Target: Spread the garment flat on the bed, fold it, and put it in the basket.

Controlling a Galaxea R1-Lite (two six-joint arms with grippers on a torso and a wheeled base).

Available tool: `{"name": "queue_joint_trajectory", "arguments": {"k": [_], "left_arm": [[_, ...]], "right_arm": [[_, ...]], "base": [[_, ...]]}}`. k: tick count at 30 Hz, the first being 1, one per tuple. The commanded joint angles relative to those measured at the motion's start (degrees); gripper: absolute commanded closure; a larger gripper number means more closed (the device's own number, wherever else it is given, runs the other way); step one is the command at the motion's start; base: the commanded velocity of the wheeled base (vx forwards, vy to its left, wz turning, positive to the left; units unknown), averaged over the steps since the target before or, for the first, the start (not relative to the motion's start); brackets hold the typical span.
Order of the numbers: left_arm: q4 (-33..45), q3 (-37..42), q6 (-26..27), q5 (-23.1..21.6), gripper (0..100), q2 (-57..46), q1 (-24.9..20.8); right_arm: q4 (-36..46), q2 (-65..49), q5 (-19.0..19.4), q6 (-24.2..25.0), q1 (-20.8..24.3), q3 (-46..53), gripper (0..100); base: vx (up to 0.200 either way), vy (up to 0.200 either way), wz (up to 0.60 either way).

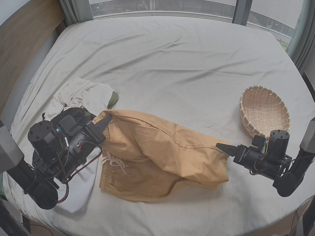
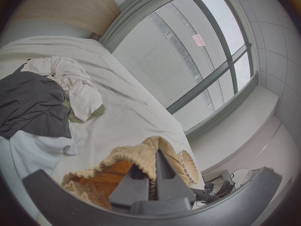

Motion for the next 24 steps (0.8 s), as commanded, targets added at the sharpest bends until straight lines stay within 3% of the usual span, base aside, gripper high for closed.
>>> {"name": "queue_joint_trajectory", "arguments": {"k": [1, 12, 18, 24], "left_arm": [[0.03, -0.89, -0.11, 0.05, 100, 0.39, 0.91], [0.03, -2.21, -0.11, 0.05, 100, 1.53, 2.41], [0.03, -2.12, -0.11, 0.05, 100, 1.53, 2.14], [0.03, -1.94, -0.02, 0.05, 100, 1.53, 2.41]], "right_arm": [[-2.14, 2.97, 0.34, 0.71, 1.03, -0.21, 0], [-2.32, 3.23, 0.96, 2.64, 1.65, 1.46, 0], [-9.62, 6.48, 3.6, 3.52, 2.18, 2.69, 0], [-9.79, 5.43, 6.5, 3.87, 2.97, 5.59, 0]], "base": [[0.0, 0.0, 0.0], [0.0, 0.0, 0.0], [0.0, 0.0, 0.0], [0.0, 0.0, 0.0]]}}
